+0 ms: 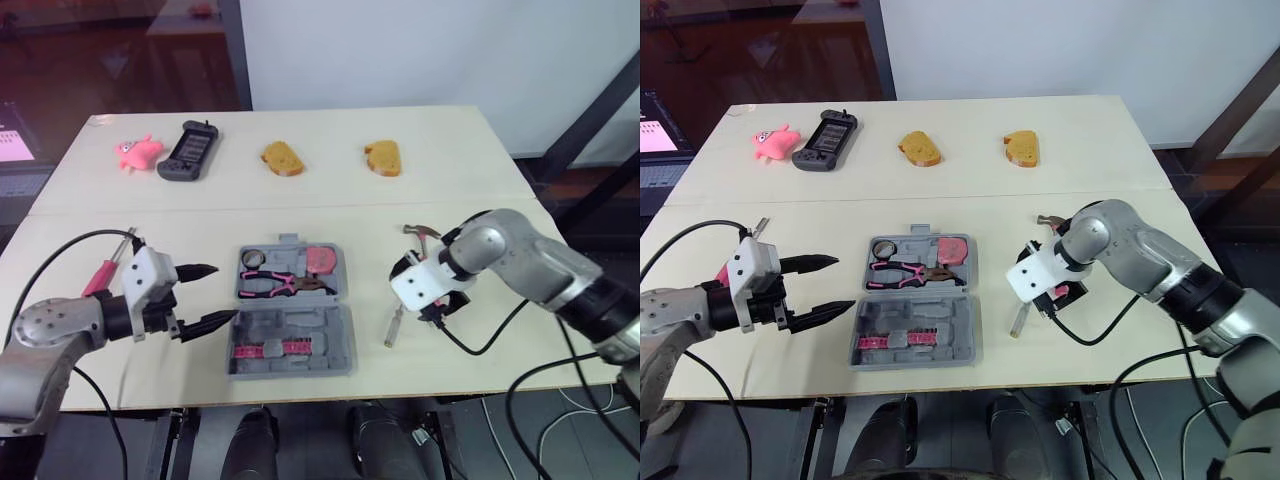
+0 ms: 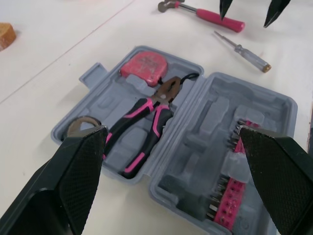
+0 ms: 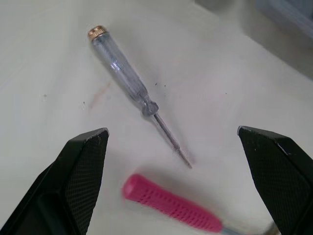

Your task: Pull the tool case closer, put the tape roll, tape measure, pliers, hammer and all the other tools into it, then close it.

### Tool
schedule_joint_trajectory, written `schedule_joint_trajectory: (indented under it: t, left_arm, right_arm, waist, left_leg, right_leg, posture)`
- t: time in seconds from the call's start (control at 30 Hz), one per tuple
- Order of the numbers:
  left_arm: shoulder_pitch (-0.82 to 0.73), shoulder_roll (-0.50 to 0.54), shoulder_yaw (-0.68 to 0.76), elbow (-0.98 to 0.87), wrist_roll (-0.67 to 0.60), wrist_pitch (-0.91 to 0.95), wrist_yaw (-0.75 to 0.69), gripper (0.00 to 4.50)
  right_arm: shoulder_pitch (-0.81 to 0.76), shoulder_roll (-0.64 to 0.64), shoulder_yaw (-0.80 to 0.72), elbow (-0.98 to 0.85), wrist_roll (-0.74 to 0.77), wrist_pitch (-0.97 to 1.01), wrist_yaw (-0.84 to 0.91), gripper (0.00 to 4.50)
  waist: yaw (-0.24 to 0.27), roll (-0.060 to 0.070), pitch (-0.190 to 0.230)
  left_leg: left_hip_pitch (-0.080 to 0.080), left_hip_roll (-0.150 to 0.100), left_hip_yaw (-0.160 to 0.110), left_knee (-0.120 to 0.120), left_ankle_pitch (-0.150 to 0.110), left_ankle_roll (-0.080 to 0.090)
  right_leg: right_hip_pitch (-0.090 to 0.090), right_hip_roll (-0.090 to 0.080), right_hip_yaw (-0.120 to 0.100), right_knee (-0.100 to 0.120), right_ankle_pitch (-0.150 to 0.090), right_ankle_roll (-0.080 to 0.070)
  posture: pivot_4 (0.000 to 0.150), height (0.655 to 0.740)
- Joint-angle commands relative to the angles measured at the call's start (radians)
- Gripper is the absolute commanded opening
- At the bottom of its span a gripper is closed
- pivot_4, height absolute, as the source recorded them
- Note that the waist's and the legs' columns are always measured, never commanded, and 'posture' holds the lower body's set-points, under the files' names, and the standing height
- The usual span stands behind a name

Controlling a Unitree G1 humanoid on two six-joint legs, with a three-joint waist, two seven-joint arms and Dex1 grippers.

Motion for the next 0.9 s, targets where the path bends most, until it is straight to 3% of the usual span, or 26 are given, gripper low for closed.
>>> schedule_joint_trajectory:
  t: [0.03, 0.4, 0.5, 0.7, 0.73, 0.9]
  left_arm:
    - [0.032, 0.003, 0.055, -0.058, -0.024, 0.006, 0.024, 4.50]
    - [0.087, 0.007, 0.090, -0.122, -0.038, 0.030, 0.068, 4.50]
    - [0.095, 0.004, 0.089, -0.134, -0.038, 0.035, 0.075, 4.50]
    - [0.088, 0.002, 0.074, -0.131, -0.030, 0.036, 0.082, 4.50]
    - [0.084, 0.002, 0.068, -0.127, -0.028, 0.034, 0.082, 4.50]
    - [0.055, 0.003, 0.046, -0.105, -0.021, 0.032, 0.078, 4.50]
  right_arm:
    - [-0.023, 0.048, -0.012, 0.099, -0.089, -0.179, 0.006, 4.46]
    - [-0.011, 0.180, -0.023, 0.278, -0.228, -0.340, -0.002, 4.46]
    - [-0.010, 0.197, -0.024, 0.302, -0.251, -0.359, -0.002, 3.35]
    - [-0.009, 0.216, -0.035, 0.310, -0.254, -0.370, 0.032, 0.35]
    - [-0.010, 0.219, -0.035, 0.312, -0.258, -0.372, 0.033, 0.08]
    - [-0.041, 0.229, -0.080, 0.268, -0.241, -0.367, 0.046, 0.08]
  waist:
    - [0.002, 0.000, 0.000]
    - [0.003, 0.000, 0.000]
    - [0.000, -0.001, -0.001]
    - [-0.005, -0.002, -0.001]
    - [-0.006, -0.002, -0.001]
    - [-0.006, -0.002, -0.001]
  left_leg:
    - [0.000, 0.000, 0.000, 0.000, 0.000, 0.000]
    - [0.003, 0.000, 0.000, 0.000, 0.000, 0.000]
    - [0.007, 0.000, 0.000, 0.000, 0.000, 0.000]
    - [0.009, 0.000, 0.000, 0.000, 0.000, 0.000]
    - [0.009, 0.000, 0.000, 0.000, 0.000, 0.000]
    - [0.009, 0.000, -0.001, 0.000, 0.000, 0.000]
  right_leg:
    - [0.000, 0.000, 0.000, 0.000, 0.000, 0.000]
    - [0.002, 0.000, 0.000, 0.002, 0.000, 0.000]
    - [0.006, 0.000, 0.000, 0.002, 0.000, 0.000]
    - [0.009, 0.001, 0.000, 0.002, 0.000, -0.001]
    - [0.009, 0.001, 0.000, 0.002, 0.000, -0.001]
    - [0.009, 0.001, 0.000, 0.002, 0.000, -0.001]
  posture:
    - [0.150, 0.7400]
    - [0.150, 0.7400]
    - [0.150, 0.7400]
    - [0.150, 0.7400]
    - [0.150, 0.7400]
    - [0.150, 0.7400]
